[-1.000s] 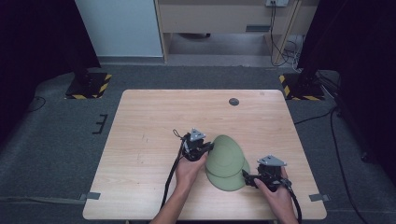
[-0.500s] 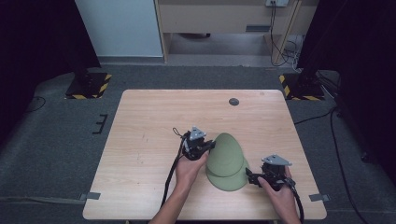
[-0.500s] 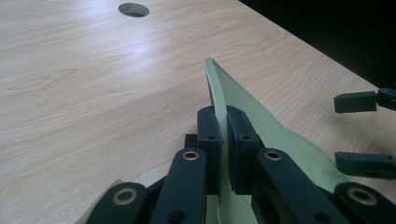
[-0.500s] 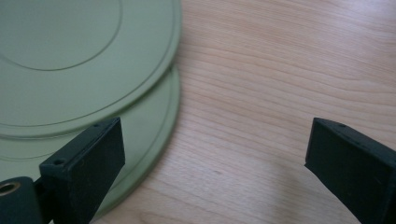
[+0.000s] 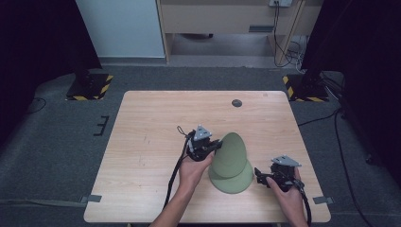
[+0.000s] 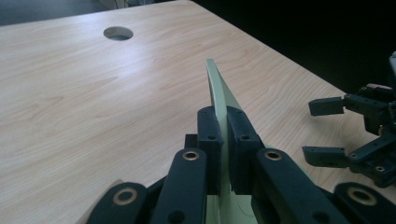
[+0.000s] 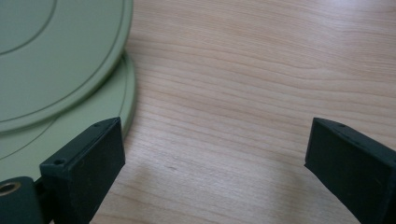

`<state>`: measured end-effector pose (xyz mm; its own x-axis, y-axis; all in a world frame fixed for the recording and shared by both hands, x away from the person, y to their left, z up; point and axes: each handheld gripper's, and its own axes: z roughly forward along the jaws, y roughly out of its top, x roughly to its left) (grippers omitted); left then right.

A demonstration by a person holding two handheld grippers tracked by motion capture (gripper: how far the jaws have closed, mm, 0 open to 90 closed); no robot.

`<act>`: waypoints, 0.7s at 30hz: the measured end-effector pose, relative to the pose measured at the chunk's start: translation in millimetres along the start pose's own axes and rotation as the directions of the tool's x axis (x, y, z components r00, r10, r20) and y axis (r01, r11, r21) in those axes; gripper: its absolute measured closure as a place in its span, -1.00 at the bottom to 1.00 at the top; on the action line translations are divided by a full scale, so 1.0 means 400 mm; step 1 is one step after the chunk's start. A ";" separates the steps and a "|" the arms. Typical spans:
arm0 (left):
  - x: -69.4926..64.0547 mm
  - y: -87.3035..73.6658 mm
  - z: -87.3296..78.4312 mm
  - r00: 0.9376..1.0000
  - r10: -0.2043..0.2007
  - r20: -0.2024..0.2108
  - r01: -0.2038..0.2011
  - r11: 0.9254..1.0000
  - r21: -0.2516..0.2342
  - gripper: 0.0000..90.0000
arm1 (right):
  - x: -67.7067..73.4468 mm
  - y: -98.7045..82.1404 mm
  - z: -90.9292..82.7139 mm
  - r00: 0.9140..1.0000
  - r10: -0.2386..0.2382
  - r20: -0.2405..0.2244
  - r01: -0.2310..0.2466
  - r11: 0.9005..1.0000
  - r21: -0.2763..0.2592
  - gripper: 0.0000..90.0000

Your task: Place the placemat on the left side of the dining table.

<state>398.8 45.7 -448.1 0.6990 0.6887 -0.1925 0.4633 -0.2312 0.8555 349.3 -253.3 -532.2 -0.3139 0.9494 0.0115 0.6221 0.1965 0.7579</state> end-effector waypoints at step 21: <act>-0.021 0.075 -0.020 1.000 0.018 -0.004 -0.019 0.997 -0.079 0.90 | -0.021 -0.005 0.012 1.000 0.007 0.004 -0.007 1.000 0.020 -0.88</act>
<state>402.4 38.2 -417.1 0.7051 0.6872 -0.1748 0.4055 -0.1886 0.8944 354.1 -260.3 -536.8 -0.3065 0.9517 0.0144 0.6388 0.1945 0.7444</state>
